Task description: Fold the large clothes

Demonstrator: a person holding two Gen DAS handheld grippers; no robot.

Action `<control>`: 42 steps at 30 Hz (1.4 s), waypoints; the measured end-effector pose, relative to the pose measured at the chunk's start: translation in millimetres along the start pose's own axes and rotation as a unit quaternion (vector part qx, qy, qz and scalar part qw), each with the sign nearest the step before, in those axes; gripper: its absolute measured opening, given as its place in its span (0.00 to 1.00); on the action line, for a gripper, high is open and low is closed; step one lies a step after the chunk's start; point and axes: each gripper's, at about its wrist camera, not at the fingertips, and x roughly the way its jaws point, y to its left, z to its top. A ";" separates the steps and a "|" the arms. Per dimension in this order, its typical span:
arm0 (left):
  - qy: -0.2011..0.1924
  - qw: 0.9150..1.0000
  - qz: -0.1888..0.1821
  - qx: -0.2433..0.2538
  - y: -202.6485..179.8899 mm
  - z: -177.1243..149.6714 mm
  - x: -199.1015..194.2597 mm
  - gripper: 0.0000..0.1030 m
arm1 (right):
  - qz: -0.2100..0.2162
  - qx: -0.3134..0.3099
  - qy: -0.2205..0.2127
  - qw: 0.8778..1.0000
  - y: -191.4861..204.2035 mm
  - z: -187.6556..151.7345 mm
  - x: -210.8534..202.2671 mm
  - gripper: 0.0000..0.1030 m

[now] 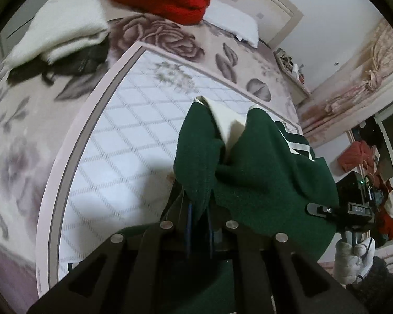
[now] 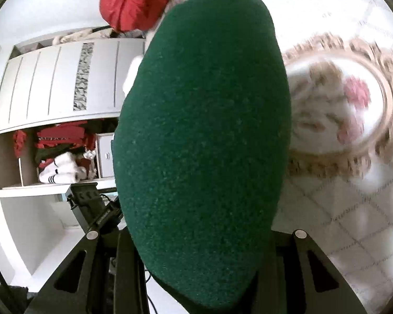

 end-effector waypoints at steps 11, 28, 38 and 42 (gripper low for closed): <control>0.097 0.991 -0.002 -0.090 53.1 -12.6 157.1 0.19 | -0.096 0.077 0.064 0.990 -127.8 78.7 11.1 0.70; -0.164 0.973 0.072 -0.149 34.5 -52.1 14.1 1.00 | -0.139 0.121 -0.094 0.978 -145.6 -52.6 -67.4 0.98; -0.051 0.963 0.121 -0.234 61.5 -163.6 51.5 1.00 | 0.048 0.243 -0.182 0.952 -207.8 -113.7 13.3 1.00; -0.030 0.964 0.112 -0.237 61.5 -192.3 73.4 1.00 | 0.081 0.231 -0.240 0.939 -195.4 -99.1 28.2 1.00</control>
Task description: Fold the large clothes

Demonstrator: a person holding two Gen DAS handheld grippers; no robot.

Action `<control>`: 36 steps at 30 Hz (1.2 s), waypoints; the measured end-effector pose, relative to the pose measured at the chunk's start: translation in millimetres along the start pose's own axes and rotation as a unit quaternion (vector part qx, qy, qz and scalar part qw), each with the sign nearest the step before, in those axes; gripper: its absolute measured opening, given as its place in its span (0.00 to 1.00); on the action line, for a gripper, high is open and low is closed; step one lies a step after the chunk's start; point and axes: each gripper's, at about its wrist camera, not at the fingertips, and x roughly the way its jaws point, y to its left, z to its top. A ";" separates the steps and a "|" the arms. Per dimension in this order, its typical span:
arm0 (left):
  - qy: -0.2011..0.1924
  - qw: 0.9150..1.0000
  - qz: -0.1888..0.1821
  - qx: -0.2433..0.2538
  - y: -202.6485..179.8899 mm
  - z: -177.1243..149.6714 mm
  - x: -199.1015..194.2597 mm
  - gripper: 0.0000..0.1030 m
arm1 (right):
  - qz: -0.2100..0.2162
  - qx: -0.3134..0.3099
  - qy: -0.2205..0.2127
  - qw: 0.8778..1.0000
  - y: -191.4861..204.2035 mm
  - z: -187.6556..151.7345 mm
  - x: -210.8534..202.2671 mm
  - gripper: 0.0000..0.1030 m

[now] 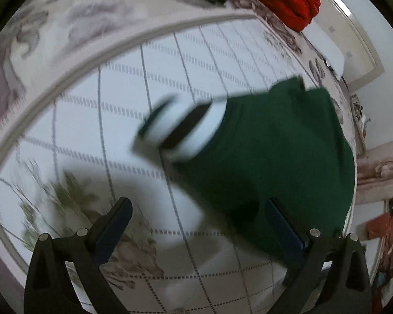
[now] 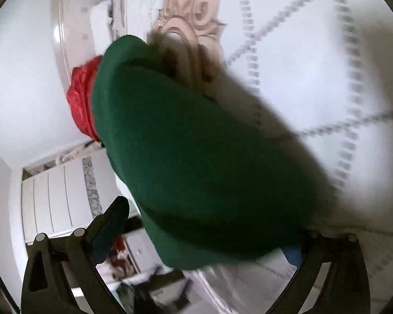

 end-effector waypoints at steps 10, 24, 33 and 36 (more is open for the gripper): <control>0.006 0.987 -0.132 -0.093 -4.7 -16.4 31.2 1.00 | 0.062 0.151 0.003 0.987 16.0 6.4 12.5 0.42; -0.085 0.945 -0.261 -0.177 -35.1 26.3 64.0 0.32 | 0.030 0.126 0.033 0.991 32.3 26.2 8.3 0.40; -0.076 0.946 -0.260 -0.177 -43.5 22.1 56.3 0.25 | -0.011 0.042 0.086 0.995 23.9 27.1 24.6 0.80; -0.064 0.949 -0.256 -0.171 -39.2 11.2 45.9 0.24 | 0.040 0.042 0.083 0.995 20.6 32.9 36.3 0.80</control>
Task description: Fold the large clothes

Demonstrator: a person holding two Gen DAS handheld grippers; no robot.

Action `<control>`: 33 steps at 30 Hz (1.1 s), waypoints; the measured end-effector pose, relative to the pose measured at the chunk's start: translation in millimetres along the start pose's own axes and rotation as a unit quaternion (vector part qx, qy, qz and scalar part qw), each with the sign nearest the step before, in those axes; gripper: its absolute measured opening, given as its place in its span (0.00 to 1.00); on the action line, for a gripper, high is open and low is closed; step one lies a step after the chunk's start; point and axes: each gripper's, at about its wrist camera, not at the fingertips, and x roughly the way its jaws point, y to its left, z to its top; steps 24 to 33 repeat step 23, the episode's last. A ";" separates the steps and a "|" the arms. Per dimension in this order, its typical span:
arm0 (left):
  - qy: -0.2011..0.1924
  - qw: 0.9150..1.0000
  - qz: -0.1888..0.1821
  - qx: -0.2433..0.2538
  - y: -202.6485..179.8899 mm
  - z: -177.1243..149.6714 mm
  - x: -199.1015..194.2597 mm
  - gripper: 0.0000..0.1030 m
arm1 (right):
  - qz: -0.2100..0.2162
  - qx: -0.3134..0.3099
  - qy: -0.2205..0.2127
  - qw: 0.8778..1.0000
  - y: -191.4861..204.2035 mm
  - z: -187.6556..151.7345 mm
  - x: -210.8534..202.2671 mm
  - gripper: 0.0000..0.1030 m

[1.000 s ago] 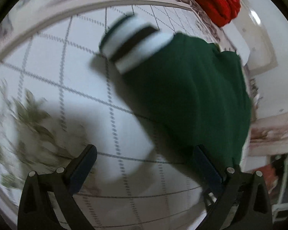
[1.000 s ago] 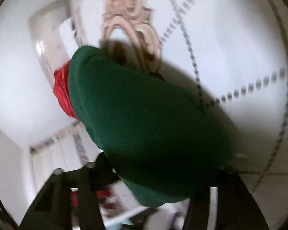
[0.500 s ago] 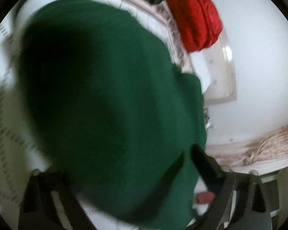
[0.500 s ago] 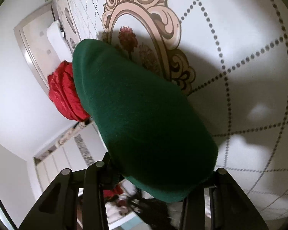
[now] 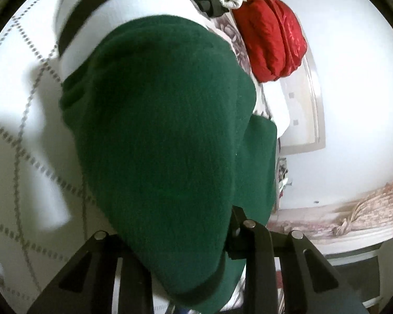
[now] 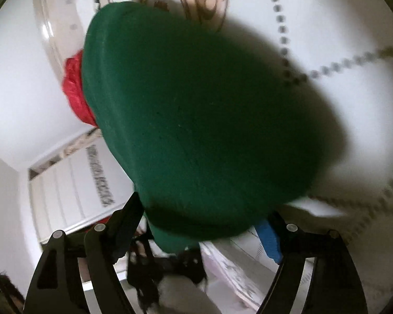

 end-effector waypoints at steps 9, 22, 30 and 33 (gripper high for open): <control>0.007 1.000 0.014 0.005 18.3 -10.6 -15.2 0.24 | 0.023 -0.029 -0.026 0.999 36.7 34.8 39.8 0.34; 0.012 0.999 0.009 -0.036 65.1 -44.5 -24.0 0.54 | -0.041 0.031 -0.002 0.999 23.1 -15.5 -8.5 0.32; 0.008 1.000 0.004 -0.030 63.0 -42.7 -21.7 0.54 | -0.044 0.026 0.000 0.999 26.2 -14.2 -6.0 0.32; 0.008 1.000 0.004 -0.030 63.0 -42.7 -21.7 0.54 | -0.044 0.026 0.000 0.999 26.2 -14.2 -6.0 0.32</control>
